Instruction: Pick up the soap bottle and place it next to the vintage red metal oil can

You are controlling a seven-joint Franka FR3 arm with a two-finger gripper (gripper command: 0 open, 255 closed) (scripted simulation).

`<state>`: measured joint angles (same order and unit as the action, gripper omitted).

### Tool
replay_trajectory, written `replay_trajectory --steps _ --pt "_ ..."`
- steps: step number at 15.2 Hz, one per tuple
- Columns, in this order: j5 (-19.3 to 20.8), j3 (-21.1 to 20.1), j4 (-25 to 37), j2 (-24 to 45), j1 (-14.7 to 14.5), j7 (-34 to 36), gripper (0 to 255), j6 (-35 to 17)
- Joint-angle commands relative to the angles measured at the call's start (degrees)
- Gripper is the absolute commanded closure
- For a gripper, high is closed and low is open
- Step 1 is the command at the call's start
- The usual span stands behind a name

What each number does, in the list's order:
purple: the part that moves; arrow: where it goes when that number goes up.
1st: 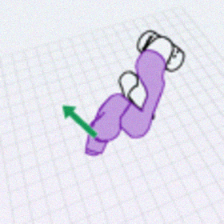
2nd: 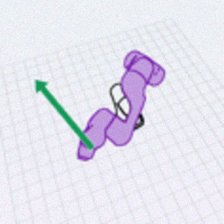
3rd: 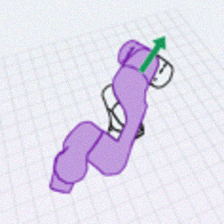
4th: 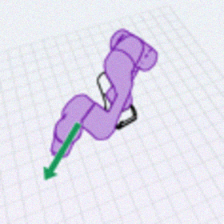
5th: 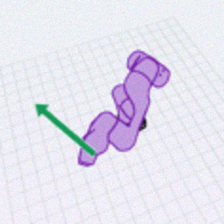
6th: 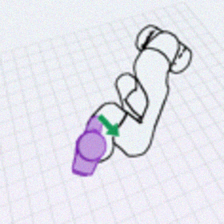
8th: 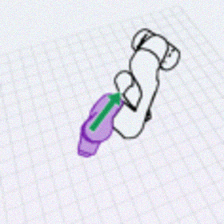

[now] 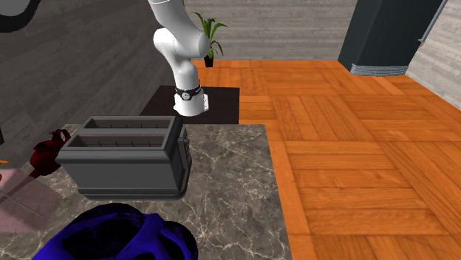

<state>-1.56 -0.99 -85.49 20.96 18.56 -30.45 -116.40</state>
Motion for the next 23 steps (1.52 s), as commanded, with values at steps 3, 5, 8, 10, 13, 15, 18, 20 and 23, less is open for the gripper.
replay_trajectory --steps 3,5,8,10,13,15,18,20,23 --pt "-0.1 0.0 -2.3 0.5 0.1 -0.2 255 -2.9" --pt "-0.1 0.0 -3.4 0.8 0.1 -0.3 255 -4.3" --pt "-0.1 0.0 -5.0 1.4 0.1 -0.3 255 -6.4" --pt "-0.1 0.0 -6.0 1.8 0.1 -0.4 255 -7.8" --pt "-0.2 0.0 -7.3 2.4 0.1 -0.4 255 -9.8" --pt "-0.2 0.0 -8.1 3.0 0.1 -0.5 255 -11.1" --pt "-0.2 0.0 -9.0 3.6 0.1 -0.5 255 -12.7" --pt "-0.2 0.0 -9.0 3.6 0.1 -0.5 255 -12.7" --pt "-0.2 0.0 -9.0 3.6 0.1 -0.5 255 -12.7"
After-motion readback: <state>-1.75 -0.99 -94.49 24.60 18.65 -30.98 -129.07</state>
